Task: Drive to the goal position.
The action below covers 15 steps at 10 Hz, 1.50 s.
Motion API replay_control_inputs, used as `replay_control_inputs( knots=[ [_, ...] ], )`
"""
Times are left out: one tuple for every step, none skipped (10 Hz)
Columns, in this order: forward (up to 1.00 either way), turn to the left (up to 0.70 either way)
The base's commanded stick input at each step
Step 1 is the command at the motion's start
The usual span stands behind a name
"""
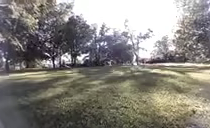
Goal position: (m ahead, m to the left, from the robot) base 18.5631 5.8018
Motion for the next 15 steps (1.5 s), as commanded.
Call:
replay_control_inputs(
  knots=[
    [0.04, 0.0],
    [0.04, 0.0],
    [0.04, 0.0],
    [0.04, 0.0],
    [0.04, 0.0],
    [0.04, 0.0],
    [0.04, 0.0],
    [0.04, 0.0],
    [0.05, 0.0],
    [0.04, 0.0],
    [0.05, 0.0],
    [0.06, 0.0],
    [0.05, 0.0],
    [0.06, 0.0],
    [0.05, 0.0]
  ],
)
